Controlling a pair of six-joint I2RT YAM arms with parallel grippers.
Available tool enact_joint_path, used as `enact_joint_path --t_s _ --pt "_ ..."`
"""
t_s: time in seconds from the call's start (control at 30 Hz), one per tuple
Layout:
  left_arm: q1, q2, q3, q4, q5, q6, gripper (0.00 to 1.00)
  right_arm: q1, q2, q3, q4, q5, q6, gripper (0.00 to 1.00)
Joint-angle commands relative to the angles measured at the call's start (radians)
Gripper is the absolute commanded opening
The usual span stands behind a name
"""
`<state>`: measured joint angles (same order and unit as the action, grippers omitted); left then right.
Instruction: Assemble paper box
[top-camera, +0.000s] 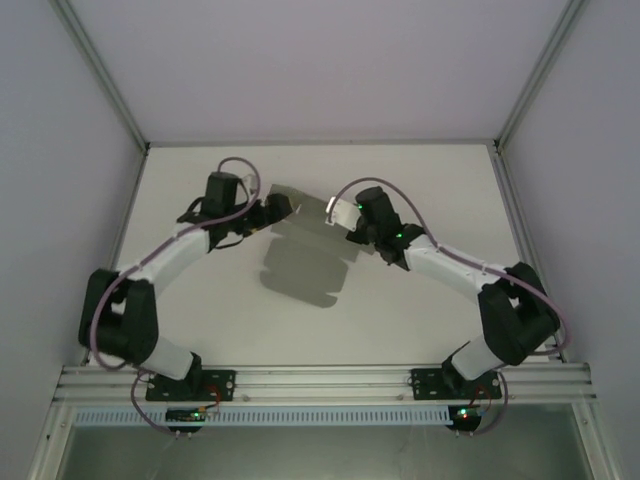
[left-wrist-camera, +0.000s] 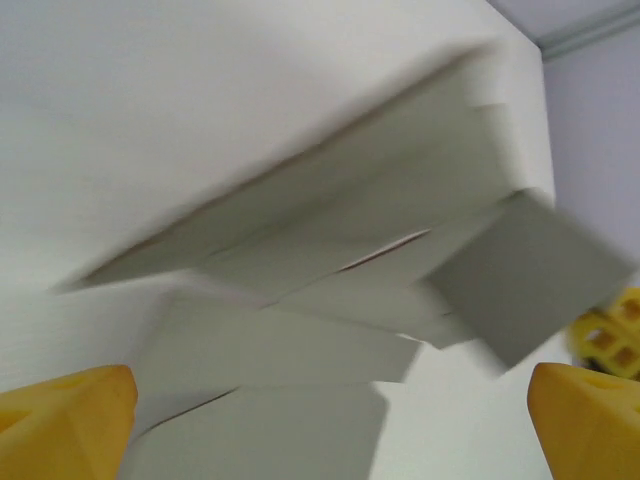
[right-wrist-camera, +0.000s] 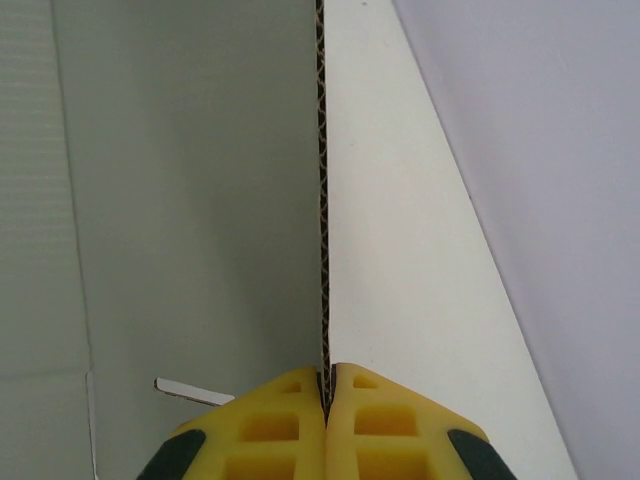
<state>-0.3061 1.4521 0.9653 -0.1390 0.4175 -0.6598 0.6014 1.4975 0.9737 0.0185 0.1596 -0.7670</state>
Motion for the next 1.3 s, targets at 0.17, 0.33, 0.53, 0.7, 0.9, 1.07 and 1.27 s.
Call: enact_joint_path --t_s 0.17,0.33,0.53,0.7,0.9,1.07,1.27 --pt "0.063 -0.072 -0.13 -0.088 -0.187 0.119 1.0 -0.047 -0.058 -0.023 -0.028 -0.175 0.064 0.0" --pt "0.068 -0.029 -0.11 -0.048 -0.246 0.11 1.0 -0.051 -0.059 -0.02 -0.032 -0.198 0.079 0.0" --pt "0.068 0.004 -0.082 -0.083 -0.339 0.131 1.0 -0.058 -0.057 -0.015 -0.037 -0.187 0.09 0.0" --pt "0.076 0.012 -0.085 -0.1 -0.384 0.129 1.0 -0.063 -0.057 -0.012 -0.043 -0.194 0.095 0.0" --pt "0.066 0.047 -0.094 0.058 -0.154 0.178 0.97 -0.063 -0.051 -0.009 -0.039 -0.211 0.098 0.0" --pt "0.044 0.051 -0.1 0.171 -0.057 0.19 0.89 -0.06 -0.044 -0.005 -0.026 -0.207 0.102 0.0" --pt "0.012 0.089 -0.121 0.261 0.071 0.208 0.84 -0.06 -0.04 -0.003 -0.025 -0.222 0.113 0.0"
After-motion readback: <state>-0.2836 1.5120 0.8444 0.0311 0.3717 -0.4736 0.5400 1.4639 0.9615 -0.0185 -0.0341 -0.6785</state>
